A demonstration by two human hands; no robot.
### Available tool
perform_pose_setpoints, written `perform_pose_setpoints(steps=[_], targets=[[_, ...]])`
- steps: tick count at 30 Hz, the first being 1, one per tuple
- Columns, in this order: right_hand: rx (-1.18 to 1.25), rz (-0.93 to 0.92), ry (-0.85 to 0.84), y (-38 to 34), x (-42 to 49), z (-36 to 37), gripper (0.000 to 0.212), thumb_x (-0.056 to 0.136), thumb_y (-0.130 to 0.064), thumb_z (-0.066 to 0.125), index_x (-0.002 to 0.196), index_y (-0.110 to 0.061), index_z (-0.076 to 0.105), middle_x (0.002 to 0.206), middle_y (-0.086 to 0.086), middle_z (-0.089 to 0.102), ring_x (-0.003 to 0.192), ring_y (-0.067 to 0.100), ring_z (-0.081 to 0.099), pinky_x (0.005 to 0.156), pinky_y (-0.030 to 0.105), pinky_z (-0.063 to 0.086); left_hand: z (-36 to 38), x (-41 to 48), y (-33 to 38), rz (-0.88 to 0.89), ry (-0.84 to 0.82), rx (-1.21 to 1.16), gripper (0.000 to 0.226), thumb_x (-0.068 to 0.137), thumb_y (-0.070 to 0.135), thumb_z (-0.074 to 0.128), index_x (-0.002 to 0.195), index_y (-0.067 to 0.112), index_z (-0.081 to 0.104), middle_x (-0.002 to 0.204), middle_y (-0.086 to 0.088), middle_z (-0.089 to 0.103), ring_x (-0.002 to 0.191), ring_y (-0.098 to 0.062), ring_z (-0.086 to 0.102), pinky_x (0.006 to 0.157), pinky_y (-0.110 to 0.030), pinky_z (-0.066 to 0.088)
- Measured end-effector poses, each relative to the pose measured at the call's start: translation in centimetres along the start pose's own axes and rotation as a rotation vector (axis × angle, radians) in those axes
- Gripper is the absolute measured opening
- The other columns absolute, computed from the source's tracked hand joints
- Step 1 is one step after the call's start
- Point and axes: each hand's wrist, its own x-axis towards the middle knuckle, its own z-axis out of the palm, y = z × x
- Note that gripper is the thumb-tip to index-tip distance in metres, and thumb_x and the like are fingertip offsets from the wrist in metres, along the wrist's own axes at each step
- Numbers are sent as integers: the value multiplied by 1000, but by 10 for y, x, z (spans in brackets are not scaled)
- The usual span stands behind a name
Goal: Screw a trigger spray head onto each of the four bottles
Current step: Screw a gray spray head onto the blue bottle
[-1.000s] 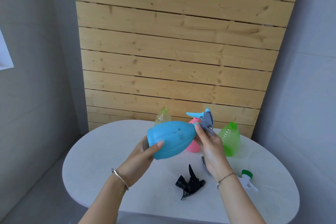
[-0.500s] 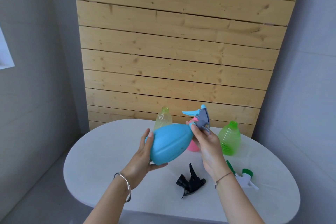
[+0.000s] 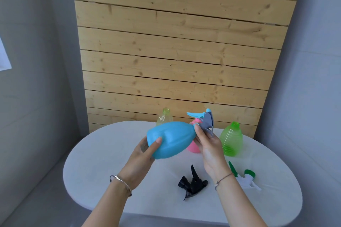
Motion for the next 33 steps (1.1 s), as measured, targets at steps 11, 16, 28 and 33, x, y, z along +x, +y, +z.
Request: perform_pose_setpoints(steps=[11,16,28,33], targets=[[-88,-78,-180,-9,-13,14,20,85,-14,64,103,-20,70,111,-6,73,106,2,65,93,16,49,3,-4,2,-247,37,-95,62,64,62,68,118,33,59,115,-1,70,100,-19,70,73,-35,59],[-93,-119,-29,-7,-20,25,24,81,-13,70,105,-9,71,104,-1,74,97,5,68,93,19,50,1,-9,5,-118,87,-20,67,61,60,69,120,31,55,121,-3,65,99,-18,71,72,-34,59],[-120,-139,-77,11,-12,77,11,80,-19,73,90,-15,74,88,-10,77,92,7,69,97,34,51,-36,-9,21,75,246,47,70,60,63,65,120,30,52,121,-3,62,99,-19,70,74,-34,60],[-216,-198,-185,19,9,116,5,81,-17,72,82,-22,72,81,-13,75,84,4,66,86,26,51,-72,-4,34,44,340,114,59,76,66,47,123,31,51,127,3,59,111,-18,63,84,-33,56]])
